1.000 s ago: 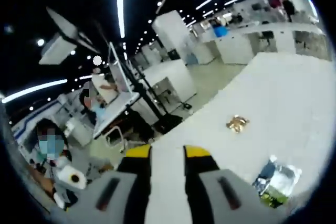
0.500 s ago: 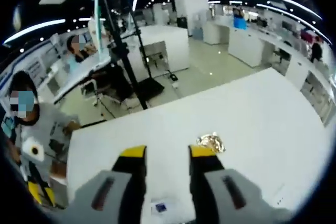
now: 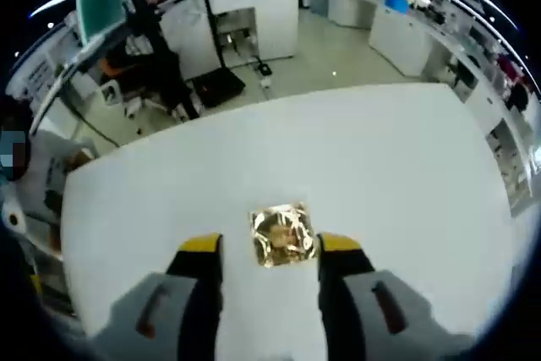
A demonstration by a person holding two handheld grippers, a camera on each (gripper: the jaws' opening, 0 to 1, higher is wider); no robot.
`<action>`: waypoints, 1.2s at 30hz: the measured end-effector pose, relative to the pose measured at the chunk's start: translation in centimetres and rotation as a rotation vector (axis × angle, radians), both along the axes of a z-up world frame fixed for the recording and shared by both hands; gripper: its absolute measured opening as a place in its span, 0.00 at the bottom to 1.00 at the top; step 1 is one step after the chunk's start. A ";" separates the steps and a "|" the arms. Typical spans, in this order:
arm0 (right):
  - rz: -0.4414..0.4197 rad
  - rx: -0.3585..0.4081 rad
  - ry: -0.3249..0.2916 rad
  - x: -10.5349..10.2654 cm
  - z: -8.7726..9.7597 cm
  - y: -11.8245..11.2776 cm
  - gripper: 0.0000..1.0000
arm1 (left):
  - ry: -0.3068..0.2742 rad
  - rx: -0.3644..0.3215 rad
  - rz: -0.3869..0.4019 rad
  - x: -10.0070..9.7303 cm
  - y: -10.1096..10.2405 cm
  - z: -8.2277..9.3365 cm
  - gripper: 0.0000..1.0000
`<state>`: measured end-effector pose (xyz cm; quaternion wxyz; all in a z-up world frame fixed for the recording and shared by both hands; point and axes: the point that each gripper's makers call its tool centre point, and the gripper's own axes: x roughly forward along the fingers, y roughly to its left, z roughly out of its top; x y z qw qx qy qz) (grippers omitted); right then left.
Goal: Arrange the skincare products in the storage area until every visible bottle or jar stands upright without overlapping.
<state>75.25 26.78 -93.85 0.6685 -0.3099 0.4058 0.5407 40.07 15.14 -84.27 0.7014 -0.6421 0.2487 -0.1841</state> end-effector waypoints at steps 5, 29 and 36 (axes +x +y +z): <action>0.023 -0.066 -0.002 0.7 -2.7 0.4 0.49 | 0.028 0.029 0.032 -1.0 1.4 0.0 0.18; 0.137 -0.144 0.003 -0.1 -4.0 -0.1 0.30 | 0.072 0.038 0.074 -2.4 2.4 -1.0 0.18; 0.192 -0.182 0.010 -1.9 -4.1 -1.4 0.07 | 0.071 0.041 0.074 -2.6 2.3 -0.9 0.18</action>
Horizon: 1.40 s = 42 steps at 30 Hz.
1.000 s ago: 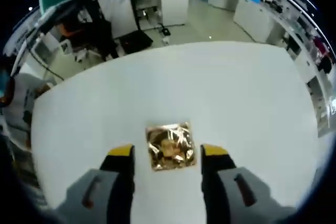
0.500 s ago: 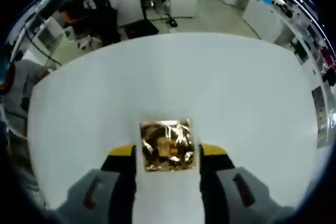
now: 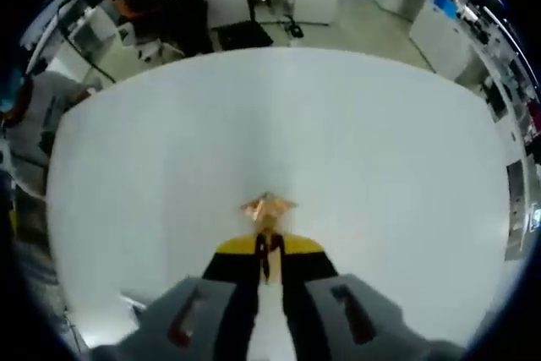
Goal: Arrange the skincare products in the storage area until every visible bottle or jar stands upright without overlapping.
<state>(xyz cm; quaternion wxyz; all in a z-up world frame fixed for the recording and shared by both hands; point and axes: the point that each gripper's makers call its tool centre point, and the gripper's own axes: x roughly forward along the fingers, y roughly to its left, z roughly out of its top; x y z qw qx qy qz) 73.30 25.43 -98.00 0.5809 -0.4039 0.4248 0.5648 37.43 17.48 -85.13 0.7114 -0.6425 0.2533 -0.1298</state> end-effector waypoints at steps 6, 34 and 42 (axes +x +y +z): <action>-0.038 0.016 0.014 -0.1 1.7 -1.7 0.07 | -0.011 0.002 -0.022 0.2 -0.9 0.4 0.18; 0.093 0.334 0.160 -27.6 13.6 -11.5 0.05 | -0.133 0.145 -0.116 4.8 -2.8 2.4 0.33; 0.112 0.308 0.134 -29.3 13.7 -13.1 0.05 | -0.171 0.198 -0.204 4.7 -4.7 2.8 0.27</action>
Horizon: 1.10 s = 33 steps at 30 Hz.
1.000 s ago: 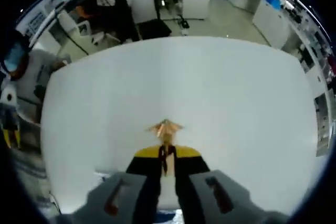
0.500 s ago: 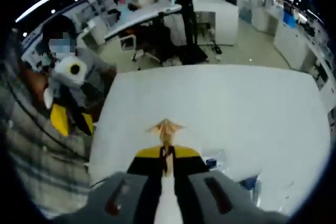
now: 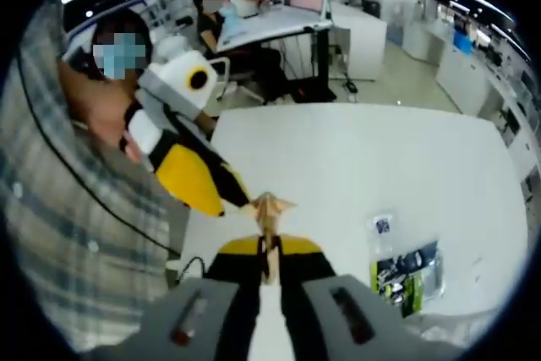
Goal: Arrange the skincare products in the storage area until every visible bottle or jar stands upright without overlapping.
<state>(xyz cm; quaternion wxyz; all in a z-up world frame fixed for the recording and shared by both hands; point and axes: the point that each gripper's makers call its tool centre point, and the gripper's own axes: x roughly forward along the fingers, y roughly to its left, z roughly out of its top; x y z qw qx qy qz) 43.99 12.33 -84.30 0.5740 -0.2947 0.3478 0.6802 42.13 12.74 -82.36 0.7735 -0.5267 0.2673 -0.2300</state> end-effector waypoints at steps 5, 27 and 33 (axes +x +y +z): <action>0.030 -0.020 0.015 -0.8 0.0 -0.3 0.05 | -0.028 0.037 -0.034 0.1 -0.6 0.2 0.24; -0.028 -0.007 0.091 -0.7 -0.1 -0.2 0.30 | -0.010 0.104 -0.051 -0.2 0.2 -0.7 0.05; -0.186 0.074 0.240 0.2 0.9 -0.5 0.32 | -0.009 0.075 -0.026 0.0 0.4 -0.7 0.02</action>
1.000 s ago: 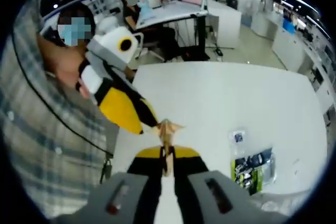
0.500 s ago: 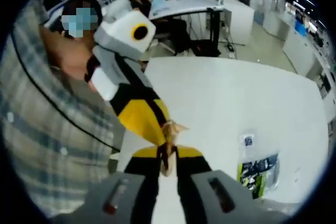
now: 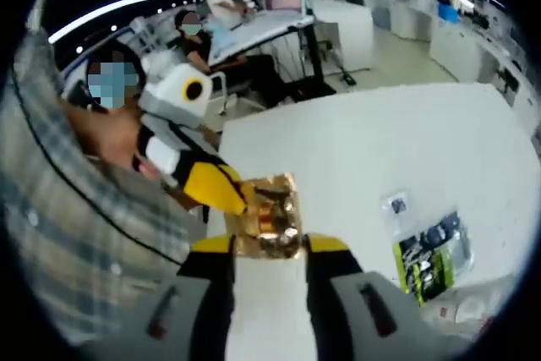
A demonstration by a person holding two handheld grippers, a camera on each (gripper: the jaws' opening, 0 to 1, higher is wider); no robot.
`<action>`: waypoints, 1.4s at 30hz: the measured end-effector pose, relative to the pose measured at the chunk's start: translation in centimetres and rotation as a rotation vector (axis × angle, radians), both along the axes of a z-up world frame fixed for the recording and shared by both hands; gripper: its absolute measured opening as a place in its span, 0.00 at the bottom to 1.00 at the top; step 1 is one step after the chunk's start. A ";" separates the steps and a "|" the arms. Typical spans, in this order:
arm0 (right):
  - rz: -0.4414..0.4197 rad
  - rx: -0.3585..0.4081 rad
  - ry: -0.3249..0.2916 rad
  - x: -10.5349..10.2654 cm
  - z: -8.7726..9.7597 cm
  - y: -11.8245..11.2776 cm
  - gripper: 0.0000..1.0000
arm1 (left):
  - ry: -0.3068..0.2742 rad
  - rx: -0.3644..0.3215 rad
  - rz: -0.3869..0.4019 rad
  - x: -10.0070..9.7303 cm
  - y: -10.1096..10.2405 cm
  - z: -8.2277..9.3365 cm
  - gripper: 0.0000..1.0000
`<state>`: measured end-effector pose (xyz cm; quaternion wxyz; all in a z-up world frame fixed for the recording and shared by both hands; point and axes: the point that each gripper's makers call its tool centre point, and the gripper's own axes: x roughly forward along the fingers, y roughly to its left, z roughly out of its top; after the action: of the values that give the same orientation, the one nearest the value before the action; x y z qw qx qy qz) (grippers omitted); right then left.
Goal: Arrange the skincare products in the storage area until every visible bottle or jar stands upright without overlapping.
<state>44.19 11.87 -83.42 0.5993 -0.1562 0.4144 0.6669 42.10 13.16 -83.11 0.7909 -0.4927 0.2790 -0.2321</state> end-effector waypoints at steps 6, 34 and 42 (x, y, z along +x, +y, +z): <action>-0.108 0.043 0.109 0.8 0.2 0.1 0.34 | -0.019 -0.095 0.050 0.7 0.5 1.0 0.01; 0.178 -0.051 -0.317 -0.3 -0.4 3.7 0.45 | 0.066 -0.201 0.132 1.0 0.9 0.3 0.01; 0.205 -0.090 -0.358 -0.1 -0.9 3.3 0.41 | 0.088 -0.182 0.133 0.9 1.1 -0.3 0.01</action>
<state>44.11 15.17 -84.28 0.5849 -0.3401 0.3126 0.6667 43.03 14.22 -83.40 0.7434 -0.5897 0.2582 -0.1817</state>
